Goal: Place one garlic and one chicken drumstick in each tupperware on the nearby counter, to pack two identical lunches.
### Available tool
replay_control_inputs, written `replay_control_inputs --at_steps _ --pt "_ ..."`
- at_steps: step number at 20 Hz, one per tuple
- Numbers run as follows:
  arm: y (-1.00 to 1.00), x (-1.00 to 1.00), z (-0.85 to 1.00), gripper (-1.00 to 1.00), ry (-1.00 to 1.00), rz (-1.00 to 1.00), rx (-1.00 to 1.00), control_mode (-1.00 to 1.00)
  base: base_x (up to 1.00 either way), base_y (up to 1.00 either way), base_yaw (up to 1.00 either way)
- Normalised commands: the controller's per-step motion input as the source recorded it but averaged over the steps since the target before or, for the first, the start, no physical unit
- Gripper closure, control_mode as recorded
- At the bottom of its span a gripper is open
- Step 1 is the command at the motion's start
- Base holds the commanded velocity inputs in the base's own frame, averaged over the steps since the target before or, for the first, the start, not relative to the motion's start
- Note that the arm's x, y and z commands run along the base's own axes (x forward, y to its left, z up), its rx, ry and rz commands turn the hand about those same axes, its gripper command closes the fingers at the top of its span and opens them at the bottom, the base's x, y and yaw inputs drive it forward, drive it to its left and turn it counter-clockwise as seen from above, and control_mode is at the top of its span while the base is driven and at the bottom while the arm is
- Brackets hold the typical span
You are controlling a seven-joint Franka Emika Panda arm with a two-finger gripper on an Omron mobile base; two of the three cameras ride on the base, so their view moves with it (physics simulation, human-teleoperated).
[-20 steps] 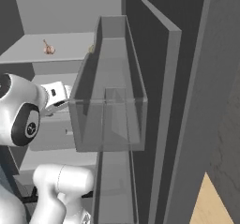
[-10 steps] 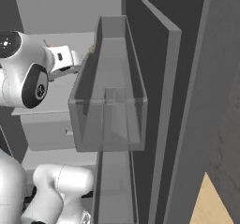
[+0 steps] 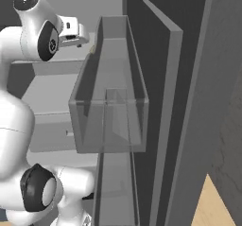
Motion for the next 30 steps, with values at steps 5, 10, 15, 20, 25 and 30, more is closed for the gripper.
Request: replay_control_inputs --at_steps 5,10,15,20,25,30 --pt "0.00 1.00 -0.07 -1.00 0.00 -0.04 0.07 -1.00 0.00 0.00 0.00" --pt "-0.11 1.00 -0.67 -1.00 0.00 0.00 0.01 -1.00 0.00 0.00 0.00" --pt "0.00 0.85 -0.43 -1.00 0.00 0.00 0.00 -1.00 0.00 0.00 0.00" --pt "0.00 0.39 -0.15 -1.00 0.01 0.00 0.01 -1.00 0.00 0.00 0.00" --pt "-0.08 0.01 -0.20 -1.00 0.02 0.00 0.01 -1.00 0.00 0.00 0.00" --pt "-0.07 0.10 -0.16 -1.00 0.01 0.02 0.00 -1.00 0.00 0.00 0.00"
